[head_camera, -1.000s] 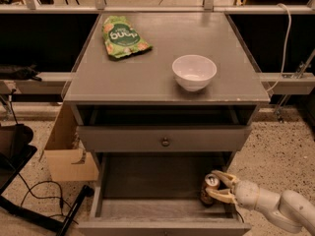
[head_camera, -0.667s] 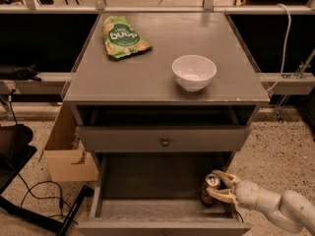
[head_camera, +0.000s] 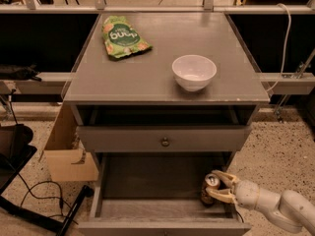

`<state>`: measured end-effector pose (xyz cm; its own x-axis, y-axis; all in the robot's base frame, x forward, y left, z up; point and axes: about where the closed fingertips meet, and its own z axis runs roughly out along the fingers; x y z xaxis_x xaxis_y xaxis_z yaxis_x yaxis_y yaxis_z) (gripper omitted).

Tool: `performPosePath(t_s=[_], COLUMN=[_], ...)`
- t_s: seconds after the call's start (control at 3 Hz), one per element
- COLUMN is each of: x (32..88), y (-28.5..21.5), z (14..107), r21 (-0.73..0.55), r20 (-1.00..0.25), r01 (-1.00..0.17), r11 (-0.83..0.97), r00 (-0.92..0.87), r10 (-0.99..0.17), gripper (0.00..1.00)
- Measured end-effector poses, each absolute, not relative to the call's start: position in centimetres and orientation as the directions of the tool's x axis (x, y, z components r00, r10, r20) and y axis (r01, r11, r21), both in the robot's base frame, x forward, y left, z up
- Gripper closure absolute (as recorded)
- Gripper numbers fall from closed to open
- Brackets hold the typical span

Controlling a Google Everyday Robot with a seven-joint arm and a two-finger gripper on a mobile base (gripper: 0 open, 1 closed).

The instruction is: Place orange can into middle drawer

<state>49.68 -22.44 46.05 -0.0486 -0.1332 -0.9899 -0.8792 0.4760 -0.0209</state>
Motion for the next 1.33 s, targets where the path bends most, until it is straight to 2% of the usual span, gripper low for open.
performPosePath(t_s=[0.33,0.67,1.33], x=[49.7,49.7,49.0], y=[-22.4,-22.4,-22.8], z=[46.1,46.1,47.8], r21=[-0.021,-0.021,-0.073], r20=[-0.99,-0.99,-0.988], r01=[-0.879,-0.879,-0.891], r11=[0.476,0.476,0.448], r00=[-0.049,-0.049,0.003], r10=[-0.133,-0.133,-0.155], gripper=[0.11,0.0,0.0])
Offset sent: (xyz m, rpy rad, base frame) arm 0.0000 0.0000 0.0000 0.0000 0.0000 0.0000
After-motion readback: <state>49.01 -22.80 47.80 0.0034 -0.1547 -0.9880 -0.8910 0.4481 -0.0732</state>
